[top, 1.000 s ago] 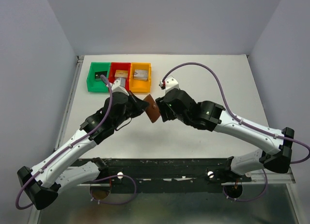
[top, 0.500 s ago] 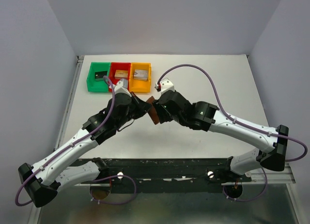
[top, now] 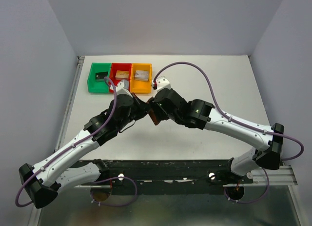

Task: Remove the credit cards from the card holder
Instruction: Open the card holder.

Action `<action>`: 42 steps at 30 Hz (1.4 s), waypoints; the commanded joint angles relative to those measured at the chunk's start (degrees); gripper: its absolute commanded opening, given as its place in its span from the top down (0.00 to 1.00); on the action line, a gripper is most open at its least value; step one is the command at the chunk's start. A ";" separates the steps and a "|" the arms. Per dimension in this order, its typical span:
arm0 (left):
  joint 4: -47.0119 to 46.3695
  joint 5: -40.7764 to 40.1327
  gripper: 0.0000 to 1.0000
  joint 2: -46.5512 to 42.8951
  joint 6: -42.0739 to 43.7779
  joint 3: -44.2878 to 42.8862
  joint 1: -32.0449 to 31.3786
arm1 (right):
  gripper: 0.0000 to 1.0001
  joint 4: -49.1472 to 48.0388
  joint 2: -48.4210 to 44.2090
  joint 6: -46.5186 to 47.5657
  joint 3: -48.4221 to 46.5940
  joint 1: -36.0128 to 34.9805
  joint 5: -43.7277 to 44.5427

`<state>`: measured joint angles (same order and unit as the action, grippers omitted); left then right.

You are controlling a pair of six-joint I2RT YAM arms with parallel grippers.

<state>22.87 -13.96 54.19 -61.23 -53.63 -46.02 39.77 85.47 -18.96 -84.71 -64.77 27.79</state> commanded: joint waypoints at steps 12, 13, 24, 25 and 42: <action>-3.98 0.86 1.00 -1.11 -1.08 -0.60 -1.88 | 0.38 3.30 6.55 0.68 -5.38 -0.53 2.79; -4.06 0.95 1.00 -1.11 -1.17 -0.60 -1.97 | 0.38 3.73 6.81 0.68 -5.47 -0.53 3.06; -4.06 1.39 1.00 -2.51 -1.79 -0.34 -2.50 | 0.46 5.14 9.19 1.29 -7.14 -0.44 3.85; -4.06 1.30 1.00 -2.69 -1.79 -0.34 -2.58 | 0.48 5.14 9.45 1.38 -7.31 -0.53 3.68; -3.54 0.25 1.00 -4.54 -2.05 0.98 -2.76 | 0.75 6.20 10.24 2.70 -7.05 -0.44 2.53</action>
<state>23.99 -16.03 52.40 -61.36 -51.94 -47.48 44.64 93.76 -17.28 -91.85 -65.69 29.63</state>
